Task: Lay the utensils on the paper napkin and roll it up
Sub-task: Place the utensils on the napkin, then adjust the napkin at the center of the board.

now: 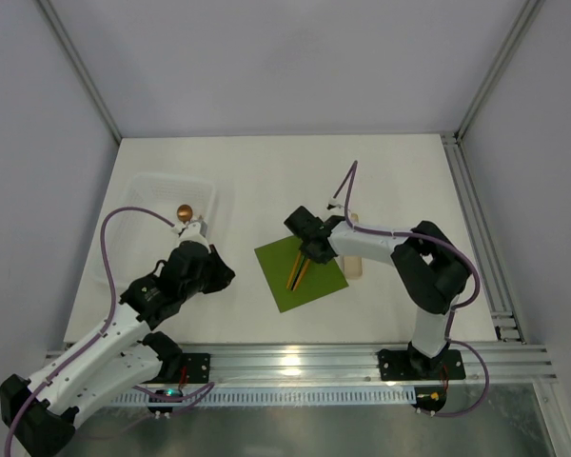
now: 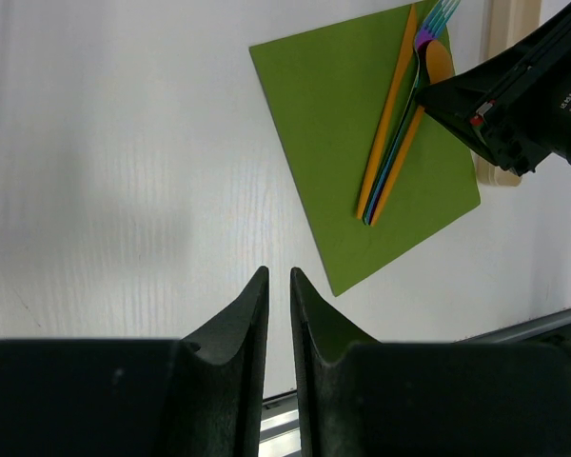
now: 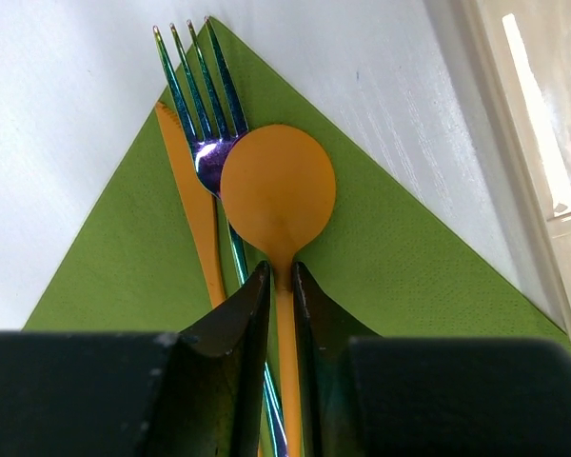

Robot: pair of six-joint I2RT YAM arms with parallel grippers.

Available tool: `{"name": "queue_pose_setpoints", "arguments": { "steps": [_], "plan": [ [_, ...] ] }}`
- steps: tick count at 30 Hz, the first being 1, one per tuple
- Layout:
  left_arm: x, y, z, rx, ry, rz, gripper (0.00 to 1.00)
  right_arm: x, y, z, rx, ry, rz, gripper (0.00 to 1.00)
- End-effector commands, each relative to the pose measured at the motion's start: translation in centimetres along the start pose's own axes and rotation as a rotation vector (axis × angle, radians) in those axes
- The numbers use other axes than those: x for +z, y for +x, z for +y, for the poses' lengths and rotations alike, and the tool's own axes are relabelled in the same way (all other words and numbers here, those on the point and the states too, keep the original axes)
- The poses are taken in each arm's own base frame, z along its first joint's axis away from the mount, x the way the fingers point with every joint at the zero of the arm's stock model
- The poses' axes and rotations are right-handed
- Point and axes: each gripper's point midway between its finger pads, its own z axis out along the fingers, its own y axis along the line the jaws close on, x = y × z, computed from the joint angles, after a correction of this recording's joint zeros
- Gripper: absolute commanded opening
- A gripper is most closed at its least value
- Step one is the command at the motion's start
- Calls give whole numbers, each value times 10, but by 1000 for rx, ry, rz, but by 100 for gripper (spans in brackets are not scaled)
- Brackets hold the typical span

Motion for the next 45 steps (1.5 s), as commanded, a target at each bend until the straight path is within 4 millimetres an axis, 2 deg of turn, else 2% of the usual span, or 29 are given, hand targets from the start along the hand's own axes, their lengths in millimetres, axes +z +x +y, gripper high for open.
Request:
{"name": "queue_pose_setpoints", "arguments": {
  "steps": [1, 11, 18, 19, 22, 24, 25, 26, 27, 28, 29, 30, 31, 32, 33, 34, 36, 38, 42, 45],
  "plan": [
    [-2, -5, -4, 5, 23, -23, 16, -3, -11, 13, 32, -11, -52, 20],
    [-1, -4, -4, 8, 21, -21, 16, -11, -14, 18, 15, -27, -69, 31],
    [1, -5, -9, 9, 31, -10, 16, -32, -26, 21, -8, -63, -100, 38],
    [3, -4, -11, 12, 37, -7, 16, -37, -28, 20, -7, -71, -103, 41],
    [10, -4, -16, 23, 38, 20, 14, -48, -34, 11, -36, -72, -117, 43],
    [15, -6, -19, 30, 40, 19, 8, -54, -37, 5, -80, -84, -132, 44],
    [18, -7, -22, 36, 35, 27, 5, -53, -34, -4, -114, -78, -129, 44],
    [21, -8, -24, 44, 40, 27, 1, -62, -39, -5, -130, -100, -138, 44],
    [22, -11, -27, 47, 46, 25, 0, -64, -39, -12, -184, -99, -140, 44],
    [27, -14, -32, 51, 48, 20, 0, -62, -34, -25, -228, -90, -131, 43],
    [29, -17, -34, 56, 49, 14, 0, -69, -36, -22, -246, -134, -138, 41],
    [32, -19, -36, 59, 51, 10, 0, -69, -33, -29, -285, -136, -127, 37],
    [35, -22, -37, 65, 47, 6, 0, -65, -28, -43, -342, -116, -121, 31],
    [41, -26, -41, 68, 43, 2, 0, -70, -30, -43, -345, -145, -133, 23],
    [45, -28, -44, 78, 46, 4, 0, -71, -28, -45, -364, -159, -133, 9],
    [48, -29, -47, 85, 47, 7, 0, -66, -18, -56, -416, -169, -101, 4],
    [63, -32, -57, 93, 49, 27, 0, -70, -15, -50, -424, -240, -102, 4],
    [74, -33, -65, 88, 61, 37, 0, -64, -9, -57, -454, -231, -80, 4],
    [112, -20, -65, 68, 30, 93, 0, -54, -7, -57, -492, -222, -62, 4],
    [126, -17, -61, 65, 5, 92, 0, -50, 0, -48, -493, -275, -30, 4]
  ]
}}
